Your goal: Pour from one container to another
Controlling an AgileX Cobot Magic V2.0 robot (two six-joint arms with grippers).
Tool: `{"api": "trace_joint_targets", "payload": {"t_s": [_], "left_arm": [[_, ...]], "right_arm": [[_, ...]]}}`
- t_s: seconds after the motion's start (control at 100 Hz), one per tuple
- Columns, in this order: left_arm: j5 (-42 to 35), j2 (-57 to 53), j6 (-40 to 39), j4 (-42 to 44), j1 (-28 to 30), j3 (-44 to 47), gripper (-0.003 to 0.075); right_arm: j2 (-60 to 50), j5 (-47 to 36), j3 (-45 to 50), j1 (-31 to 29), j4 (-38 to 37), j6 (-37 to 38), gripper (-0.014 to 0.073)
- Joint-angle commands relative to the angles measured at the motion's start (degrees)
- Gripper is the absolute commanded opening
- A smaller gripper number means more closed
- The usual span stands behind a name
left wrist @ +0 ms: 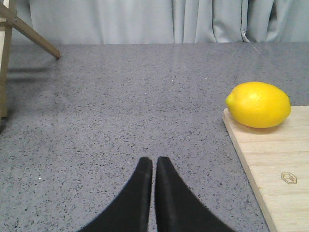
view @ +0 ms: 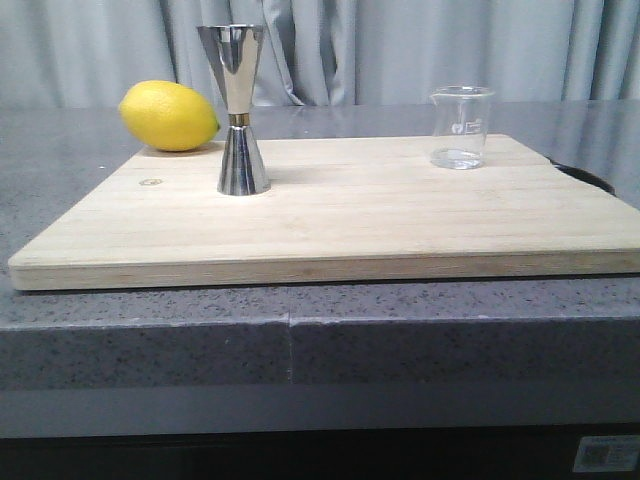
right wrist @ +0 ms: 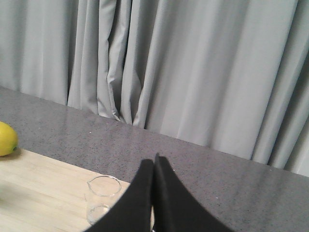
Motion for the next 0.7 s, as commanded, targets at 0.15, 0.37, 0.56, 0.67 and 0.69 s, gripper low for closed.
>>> {"api": "trace_joint_targets", "payload": {"t_s": [0.15, 0.37, 0.56, 0.67, 0.69], "left_arm": [[2.71, -0.41, 0.2, 0.84, -0.39, -3.76, -0.0012], [1.21, -0.41, -4.37, 5.87, -0.39, -5.48, -0.0012], [1.32, -0.48, -40.24, 40.81, -0.39, -4.38, -0.0012], [1.32, -0.54, -61.87, 65.07, -0.39, -3.94, -0.0012], [1.32, -0.54, -65.53, 67.67, -0.39, -3.83, -0.0012]], "right_arm": [[0.07, 0.61, -1.59, -0.15, -0.41, -0.14, -0.0069], [0.07, 0.61, -1.59, -0.15, -0.41, -0.14, -0.0069], [0.07, 0.61, -1.59, -0.15, -0.41, -0.14, -0.0069], [0.07, 0.61, -1.59, -0.15, -0.41, -0.14, -0.0069], [0.07, 0.61, -1.59, -0.15, -0.41, -0.14, -0.0069]]}}
